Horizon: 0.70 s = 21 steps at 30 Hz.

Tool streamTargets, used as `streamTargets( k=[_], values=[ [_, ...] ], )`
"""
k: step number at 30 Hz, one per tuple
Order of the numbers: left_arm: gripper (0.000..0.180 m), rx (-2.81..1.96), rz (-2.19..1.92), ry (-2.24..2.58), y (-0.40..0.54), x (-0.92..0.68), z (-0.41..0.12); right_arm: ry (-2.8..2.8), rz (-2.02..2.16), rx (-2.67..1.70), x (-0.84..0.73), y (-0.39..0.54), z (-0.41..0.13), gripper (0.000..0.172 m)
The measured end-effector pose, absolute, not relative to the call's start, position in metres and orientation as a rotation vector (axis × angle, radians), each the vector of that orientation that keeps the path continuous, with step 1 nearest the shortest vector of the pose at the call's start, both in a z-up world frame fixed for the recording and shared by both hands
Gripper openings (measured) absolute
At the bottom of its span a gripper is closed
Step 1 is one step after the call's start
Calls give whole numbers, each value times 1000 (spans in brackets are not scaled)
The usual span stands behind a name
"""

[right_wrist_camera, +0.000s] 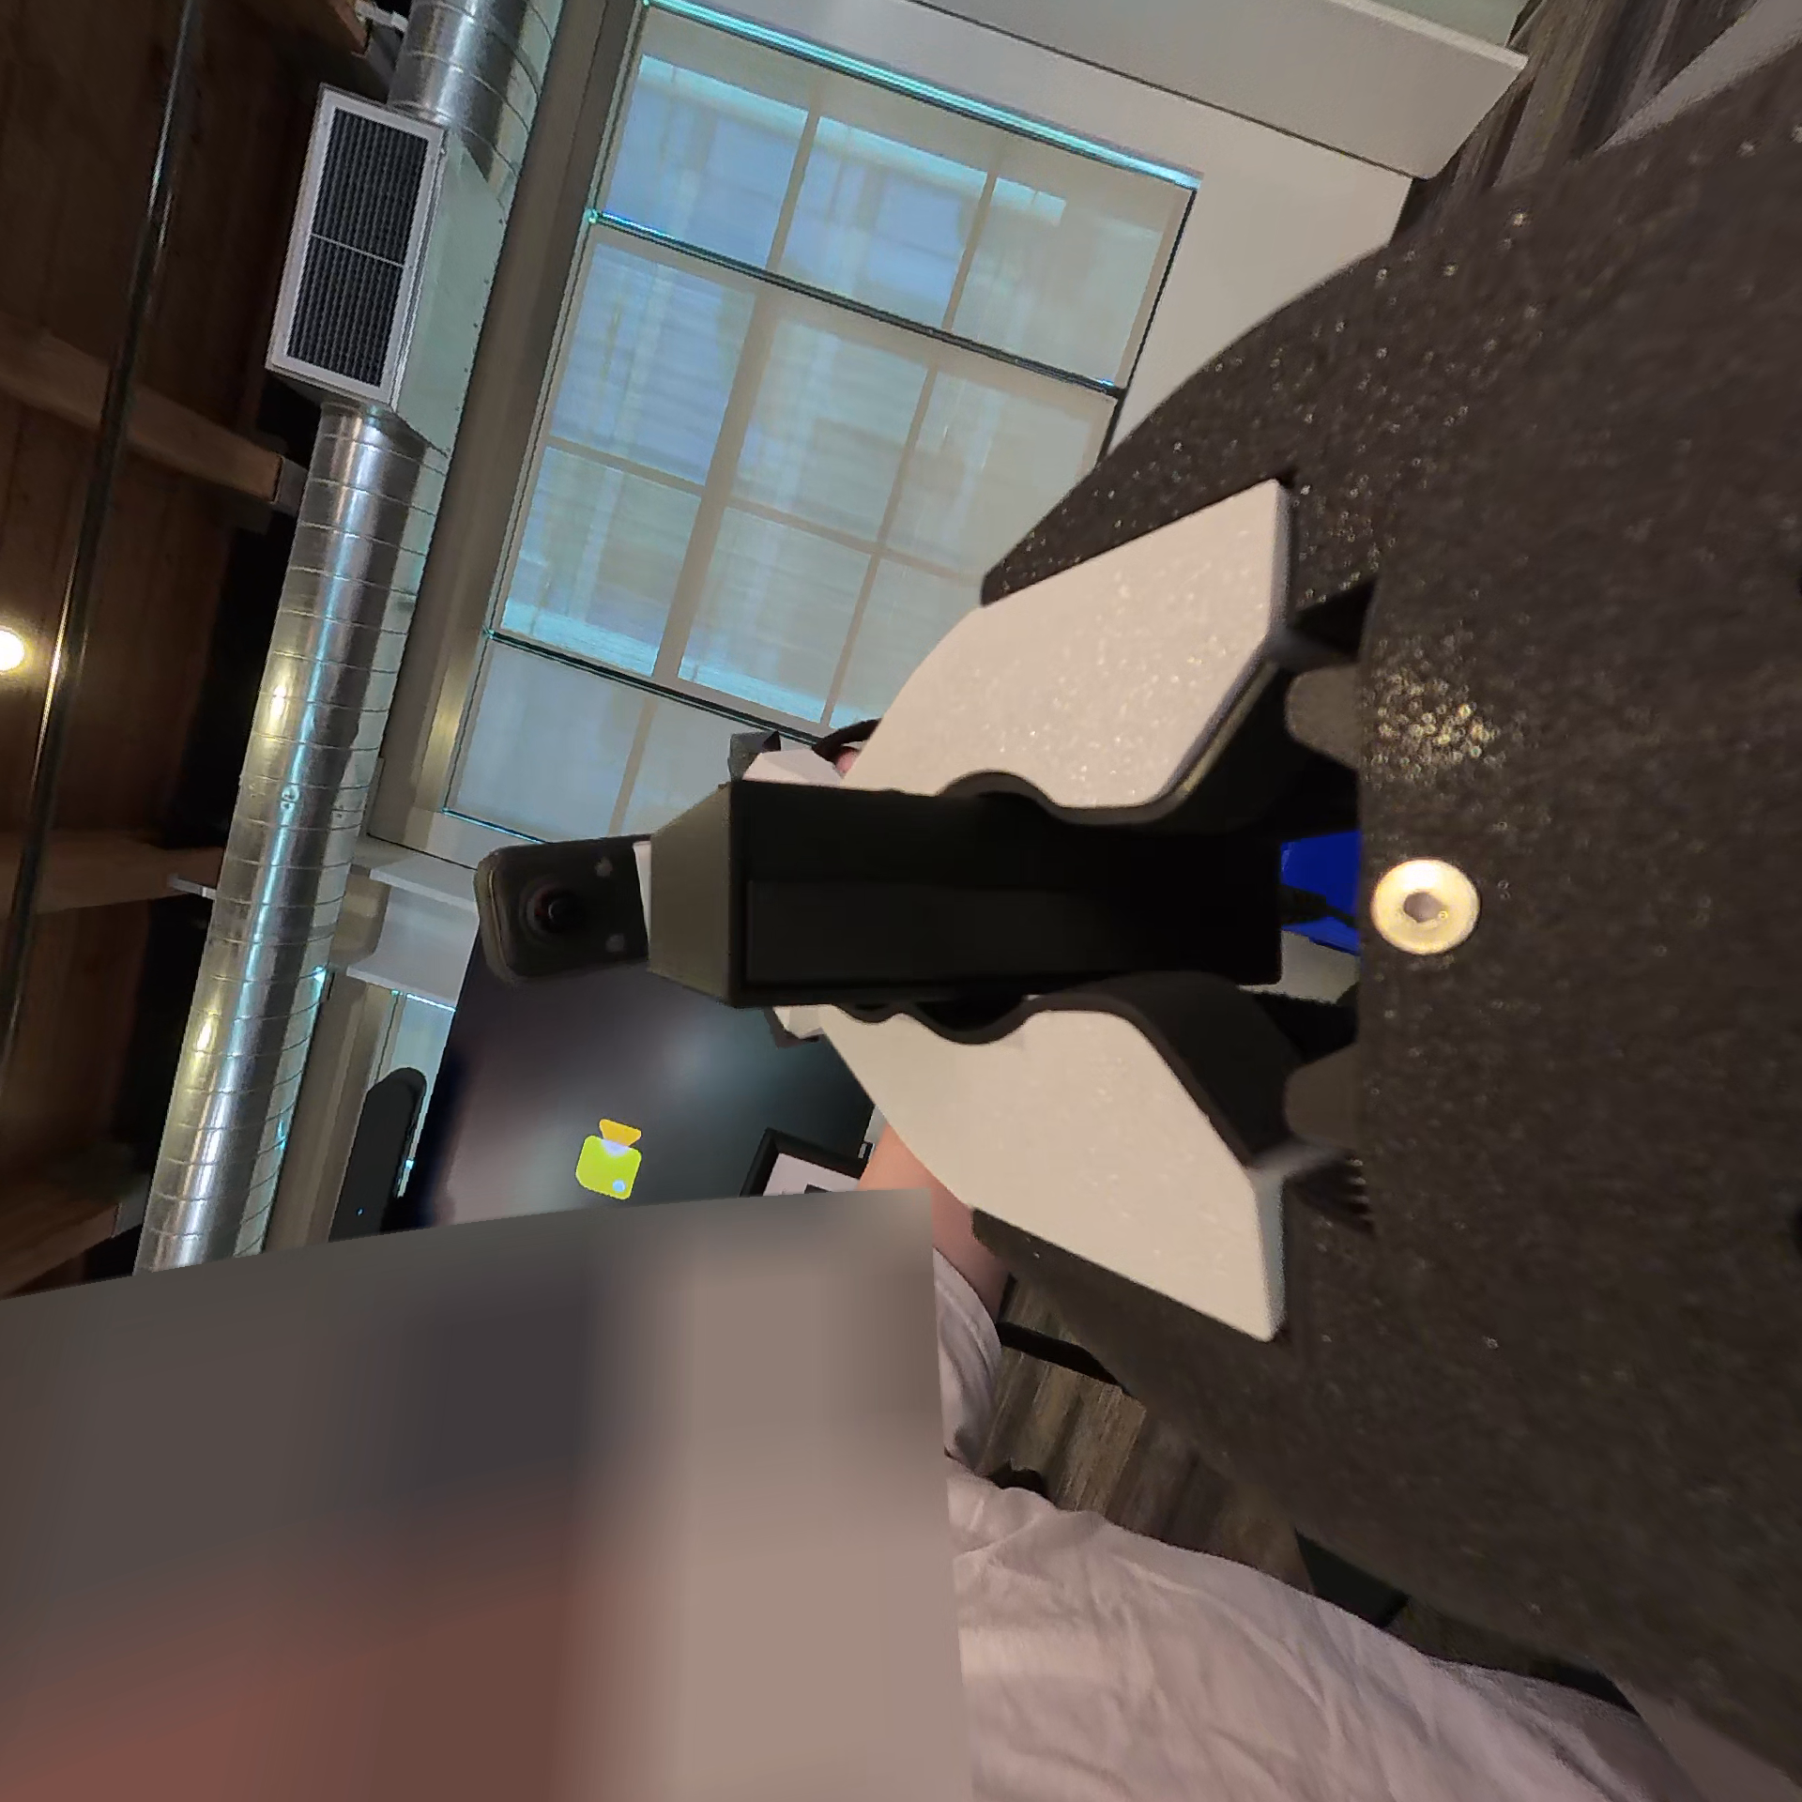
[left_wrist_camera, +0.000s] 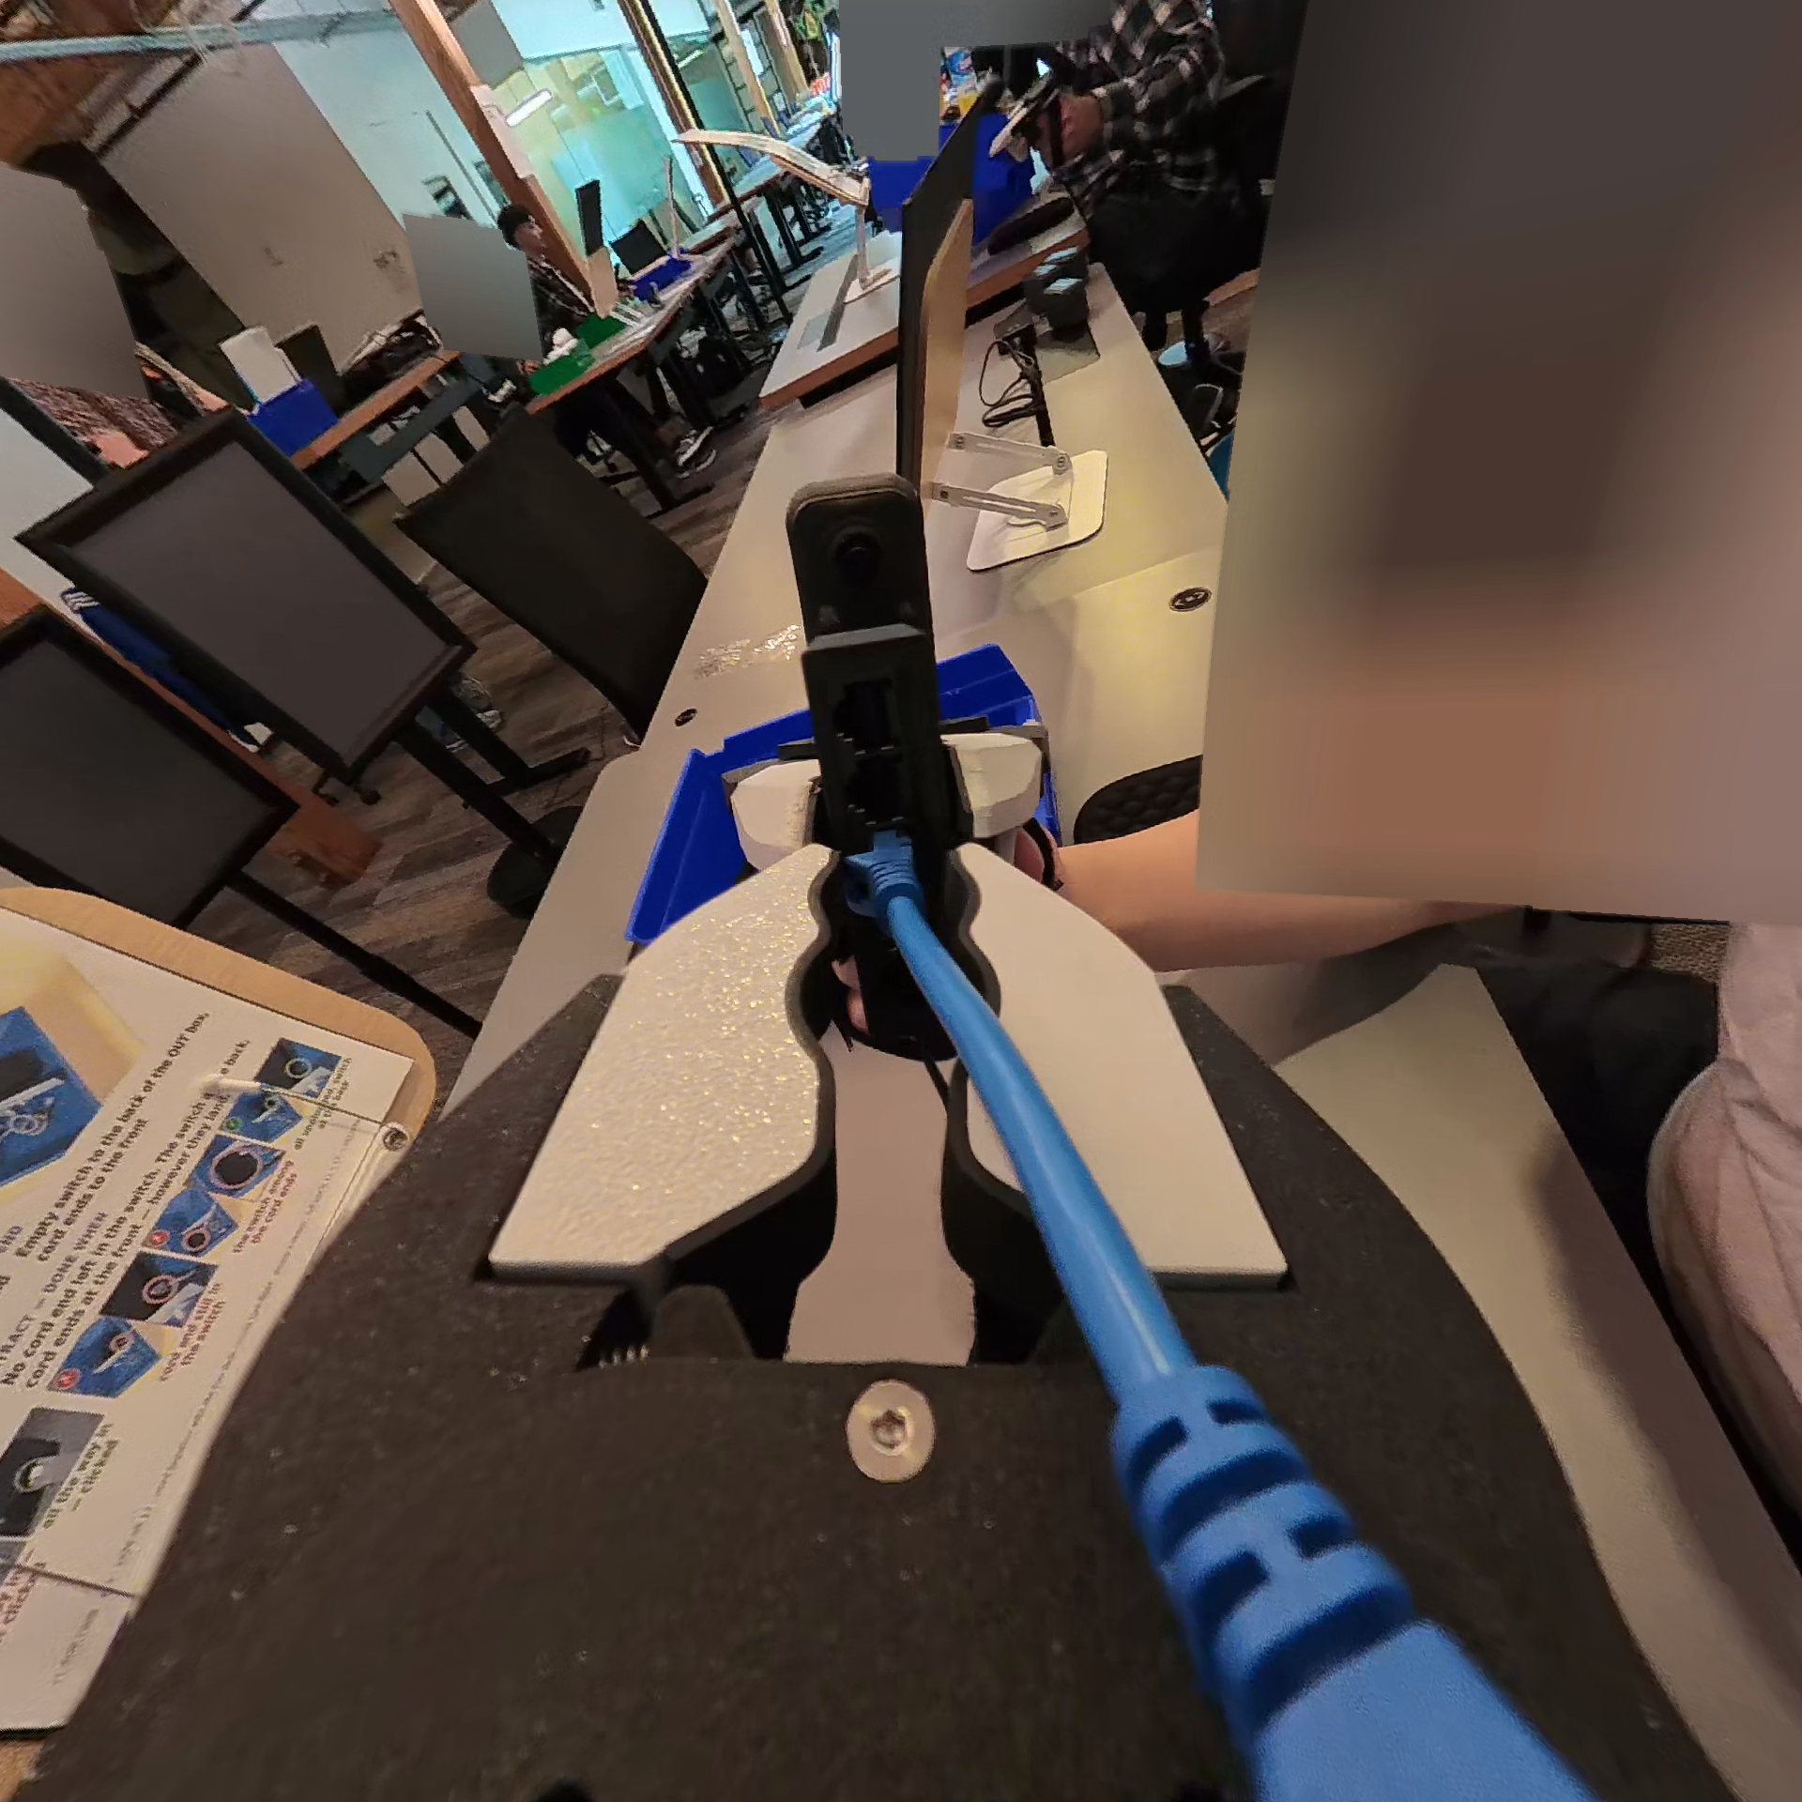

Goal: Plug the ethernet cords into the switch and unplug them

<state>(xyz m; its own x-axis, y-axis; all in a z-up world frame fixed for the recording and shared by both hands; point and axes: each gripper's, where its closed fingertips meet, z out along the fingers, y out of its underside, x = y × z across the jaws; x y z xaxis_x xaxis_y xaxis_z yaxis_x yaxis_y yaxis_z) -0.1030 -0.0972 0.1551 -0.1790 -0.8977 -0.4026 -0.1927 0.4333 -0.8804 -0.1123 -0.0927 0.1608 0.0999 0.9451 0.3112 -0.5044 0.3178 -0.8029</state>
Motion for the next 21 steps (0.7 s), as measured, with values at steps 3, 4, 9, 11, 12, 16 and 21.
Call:
streamTargets(
  k=[3, 4, 9, 11, 12, 16, 21],
  values=[
    [20, -972, -822, 1665, -95, -102, 152, -940, 1166, -593, -112, -90, 158, 30],
    [19, -970, -811, 1664, -94, -102, 151, -940, 1173, -590, -111, -89, 158, 30],
    [13, -971, -748, 1665, -90, -103, 150, -948, 1142, -593, -113, -88, 155, 31],
    [13, -969, -746, 1671, -90, -103, 149, -953, 1117, -587, -114, -88, 154, 30],
    [13, -972, -745, 1678, -90, -104, 148, -961, 1101, -593, -115, -87, 153, 31],
    [12, -976, -712, 1709, -89, -107, 145, -978, 1077, -651, -121, -83, 151, 43],
    [12, -961, -676, 1724, -90, -110, 143, -1020, 1035, -676, -125, -84, 148, 35]
  ],
)
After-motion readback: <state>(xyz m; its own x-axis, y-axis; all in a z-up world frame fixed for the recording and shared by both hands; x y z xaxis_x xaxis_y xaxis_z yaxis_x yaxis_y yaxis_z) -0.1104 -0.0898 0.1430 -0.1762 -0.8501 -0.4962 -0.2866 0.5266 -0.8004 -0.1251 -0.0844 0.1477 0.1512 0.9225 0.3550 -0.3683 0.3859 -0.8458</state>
